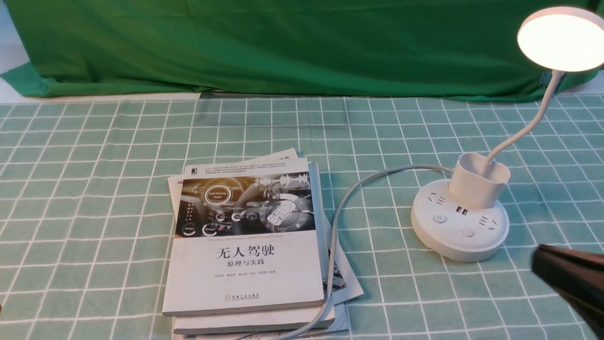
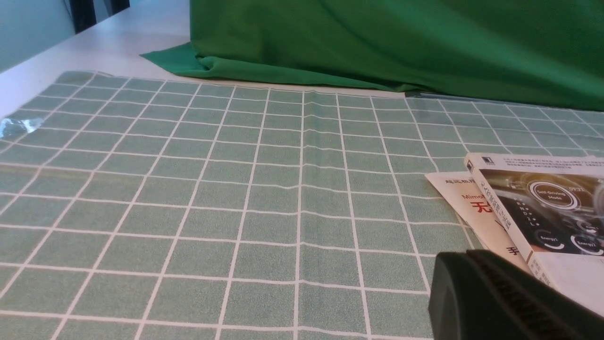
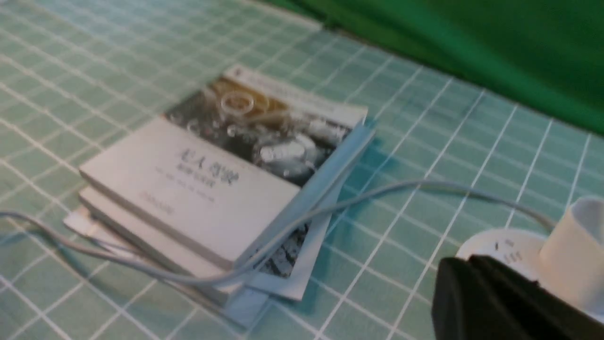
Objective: Turn on the table lamp.
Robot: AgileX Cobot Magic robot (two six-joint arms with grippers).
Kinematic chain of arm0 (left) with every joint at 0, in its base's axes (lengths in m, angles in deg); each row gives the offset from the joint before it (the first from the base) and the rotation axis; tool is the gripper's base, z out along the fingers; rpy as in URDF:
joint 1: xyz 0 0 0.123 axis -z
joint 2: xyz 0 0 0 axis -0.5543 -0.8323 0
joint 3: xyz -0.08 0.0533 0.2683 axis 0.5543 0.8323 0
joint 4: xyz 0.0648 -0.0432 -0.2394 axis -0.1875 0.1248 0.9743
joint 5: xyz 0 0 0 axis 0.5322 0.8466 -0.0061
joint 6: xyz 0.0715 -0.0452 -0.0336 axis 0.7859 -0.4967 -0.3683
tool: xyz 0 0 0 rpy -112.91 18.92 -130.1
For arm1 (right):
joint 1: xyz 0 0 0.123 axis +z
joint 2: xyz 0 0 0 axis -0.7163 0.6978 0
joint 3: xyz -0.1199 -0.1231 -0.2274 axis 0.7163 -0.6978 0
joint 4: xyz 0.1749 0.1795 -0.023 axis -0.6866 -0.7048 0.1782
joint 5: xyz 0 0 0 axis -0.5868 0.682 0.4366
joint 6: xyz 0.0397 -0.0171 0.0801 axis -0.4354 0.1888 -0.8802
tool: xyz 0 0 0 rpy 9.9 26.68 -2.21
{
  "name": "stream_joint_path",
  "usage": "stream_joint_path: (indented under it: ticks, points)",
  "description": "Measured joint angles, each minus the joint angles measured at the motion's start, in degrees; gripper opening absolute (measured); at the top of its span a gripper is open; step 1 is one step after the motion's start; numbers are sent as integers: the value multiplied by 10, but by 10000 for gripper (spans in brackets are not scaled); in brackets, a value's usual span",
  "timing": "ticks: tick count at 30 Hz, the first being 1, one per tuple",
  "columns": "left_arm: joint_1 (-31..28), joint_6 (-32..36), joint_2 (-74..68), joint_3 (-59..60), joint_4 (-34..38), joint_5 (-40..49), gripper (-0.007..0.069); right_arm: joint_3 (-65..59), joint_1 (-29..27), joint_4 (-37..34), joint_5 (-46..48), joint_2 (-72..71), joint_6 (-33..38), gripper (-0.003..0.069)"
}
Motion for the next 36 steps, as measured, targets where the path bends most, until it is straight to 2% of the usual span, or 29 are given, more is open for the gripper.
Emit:
stream_joint_path:
  ticks: [11,19,26,27,28,32,36]
  points:
    - [0,0,0,0,0,0,21,-65,0,0,11,-228,1,81]
    - [0,0,0,0,0,0,21,-90,0,0,7,-258,3,106]
    - [0,0,0,0,-4,0,21,-136,-6,8,-61,-258,-10,125]
    - [0,0,0,0,-4,0,21,-161,-33,24,-81,-258,-46,129]
    - [0,0,0,0,-4,0,21,-166,-42,26,-82,-258,-50,129]
    - [0,0,0,0,-4,0,21,-206,-155,78,-87,-257,-151,137]
    - [0,0,0,0,-6,0,21,-224,-274,110,-90,-257,-183,148]
